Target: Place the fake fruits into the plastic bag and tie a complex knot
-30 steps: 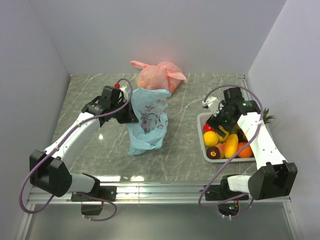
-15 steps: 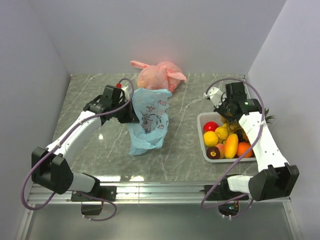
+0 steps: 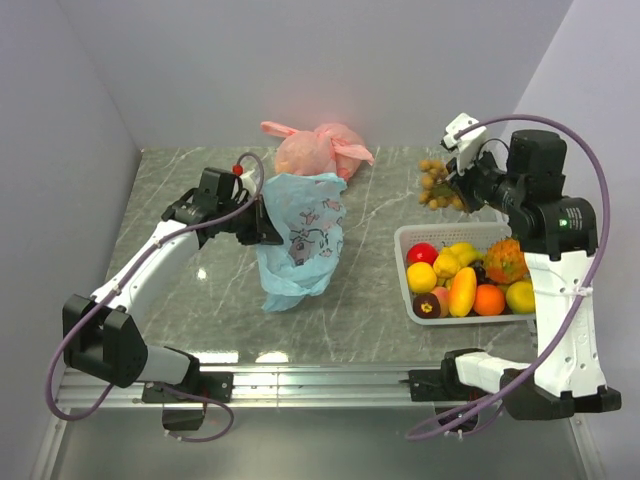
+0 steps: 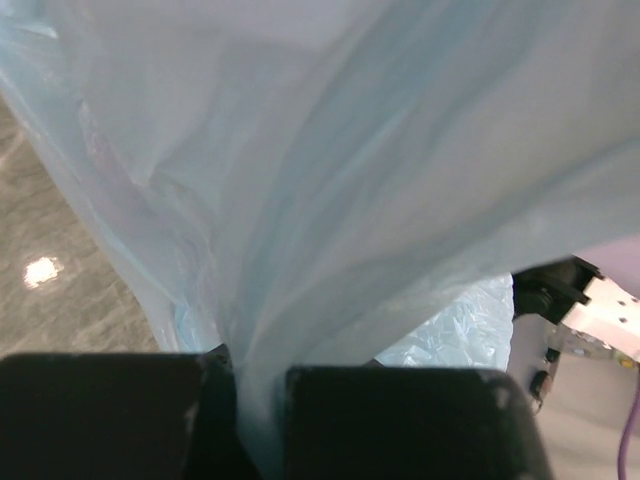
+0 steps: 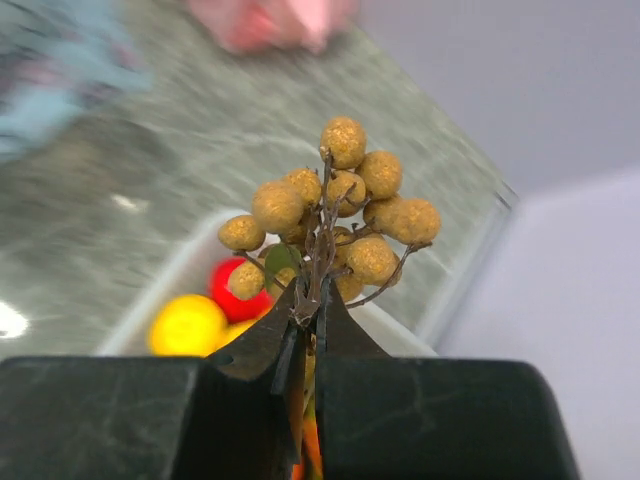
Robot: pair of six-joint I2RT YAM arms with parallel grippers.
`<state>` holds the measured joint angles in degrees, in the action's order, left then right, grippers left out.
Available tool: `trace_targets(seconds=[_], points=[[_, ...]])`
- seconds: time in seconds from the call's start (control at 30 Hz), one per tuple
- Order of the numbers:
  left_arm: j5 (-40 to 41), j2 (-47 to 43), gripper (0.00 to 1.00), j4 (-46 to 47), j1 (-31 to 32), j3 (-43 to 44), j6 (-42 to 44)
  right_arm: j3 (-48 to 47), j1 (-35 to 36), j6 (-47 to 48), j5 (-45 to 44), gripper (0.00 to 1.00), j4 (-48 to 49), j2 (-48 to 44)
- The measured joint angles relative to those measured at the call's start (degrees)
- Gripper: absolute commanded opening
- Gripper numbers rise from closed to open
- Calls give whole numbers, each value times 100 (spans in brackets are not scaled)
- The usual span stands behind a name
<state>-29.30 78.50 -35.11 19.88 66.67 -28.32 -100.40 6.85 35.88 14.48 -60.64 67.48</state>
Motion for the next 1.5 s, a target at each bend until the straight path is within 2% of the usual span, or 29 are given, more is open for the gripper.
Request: trace_targets(seconds=[0.17, 0.3, 0.43, 0.53, 0.77, 0.97, 1.1, 1.17, 1.2, 1.23, 1.27, 1.33, 1.5], points=[[-321, 11, 0, 129, -9, 20, -48, -2, 81, -216, 1810, 0, -417, -48], [-597, 15, 0, 201, -17, 20, -87, 398, 577, -645, 2704, 0, -354, -87], [-863, 39, 0, 330, -20, 20, -90, 557, 955, -1357, 3272, 0, 170, -42], [-1075, 90, 0, 461, -20, 15, -90, 697, 1126, -2033, 3425, 0, 1099, -42], [-1871, 256, 0, 728, -52, 2, -44, 1670, 2085, -3145, 3106, 0, 3036, 136], [-2485, 396, 0, 1169, -195, -291, -127, 3423, 2850, -3381, 1460, 0, 4293, 203], [-2645, 555, 0, 1196, -306, -396, -122, 3943, 3086, -3294, 678, 0, 4450, 549], [-2712, 640, 0, 1191, -319, -396, -94, 3932, 3217, -3220, 501, 22, 4430, 898], [-2752, 671, 0, 1187, -326, -396, -85, 3904, 3289, -3171, 461, 37, 4371, 1082], [-2787, 702, 0, 1182, -332, -396, -83, 3869, 3338, -3161, 444, 58, 4291, 1239], [-2846, 739, 0, 1176, -337, -396, -81, 3836, 3392, -3132, 442, 86, 4214, 1421], [-2922, 780, 0, 1169, -350, -396, -57, 3823, 3464, -3034, 457, 94, 4081, 1679], [-3108, 802, 1, 1128, -439, -400, 120, 3733, 3541, -3003, 507, 97, 3827, 1749]])
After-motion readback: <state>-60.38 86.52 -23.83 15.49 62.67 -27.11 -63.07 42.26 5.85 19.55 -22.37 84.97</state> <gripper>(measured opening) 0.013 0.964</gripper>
